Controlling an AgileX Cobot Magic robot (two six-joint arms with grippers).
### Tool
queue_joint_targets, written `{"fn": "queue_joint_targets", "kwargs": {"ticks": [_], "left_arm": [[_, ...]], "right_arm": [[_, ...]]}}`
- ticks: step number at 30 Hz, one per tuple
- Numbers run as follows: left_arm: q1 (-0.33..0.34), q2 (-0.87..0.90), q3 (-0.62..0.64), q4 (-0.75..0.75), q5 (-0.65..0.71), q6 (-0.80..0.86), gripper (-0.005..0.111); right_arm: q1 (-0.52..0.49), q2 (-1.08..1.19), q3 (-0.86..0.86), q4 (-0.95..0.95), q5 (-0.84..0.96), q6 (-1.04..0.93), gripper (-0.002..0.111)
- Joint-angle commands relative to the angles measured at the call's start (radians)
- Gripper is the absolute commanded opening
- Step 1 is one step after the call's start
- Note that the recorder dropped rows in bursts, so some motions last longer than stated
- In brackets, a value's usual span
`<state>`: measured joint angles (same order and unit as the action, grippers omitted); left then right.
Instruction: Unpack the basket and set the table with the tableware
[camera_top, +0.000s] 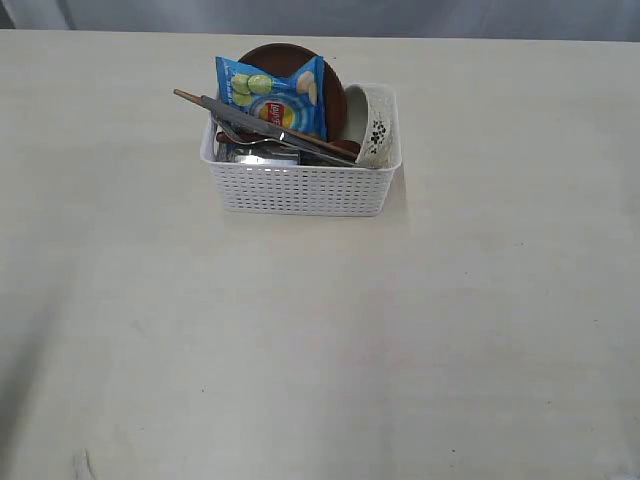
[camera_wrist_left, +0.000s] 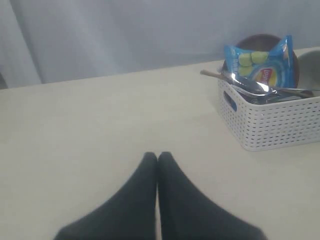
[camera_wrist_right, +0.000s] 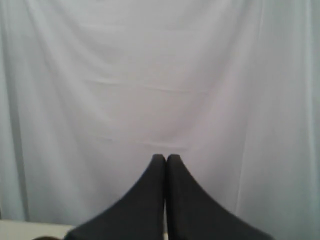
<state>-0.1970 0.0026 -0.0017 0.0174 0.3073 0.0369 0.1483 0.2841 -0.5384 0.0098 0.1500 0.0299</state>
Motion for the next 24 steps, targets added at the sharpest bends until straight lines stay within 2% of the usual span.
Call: {"fn": "queue_joint_targets", "kwargs": {"ticks": [1, 6, 10, 17, 24], "left_arm": [[0.000, -0.003, 0.002, 0.005, -0.008, -0.003, 0.000], [0.000, -0.003, 0.002, 0.005, -0.008, -0.003, 0.000], [0.000, -0.003, 0.002, 0.005, -0.008, -0.003, 0.000], [0.000, -0.003, 0.002, 0.005, -0.008, -0.003, 0.000], [0.000, -0.003, 0.002, 0.005, -0.008, -0.003, 0.000]], "right_arm": [[0.084, 0.197, -0.127, -0.010, 0.199, -0.041, 0.000], [0.226, 0.428, -0.195, -0.010, 0.444, -0.054, 0.000], [0.332, 0.544, -0.205, -0.010, 0.560, -0.054, 0.000], [0.426, 0.649, -0.205, 0.019, 0.503, -0.054, 0.000], [0.426, 0.656, -0.205, 0.084, 0.463, -0.025, 0.000]]}}
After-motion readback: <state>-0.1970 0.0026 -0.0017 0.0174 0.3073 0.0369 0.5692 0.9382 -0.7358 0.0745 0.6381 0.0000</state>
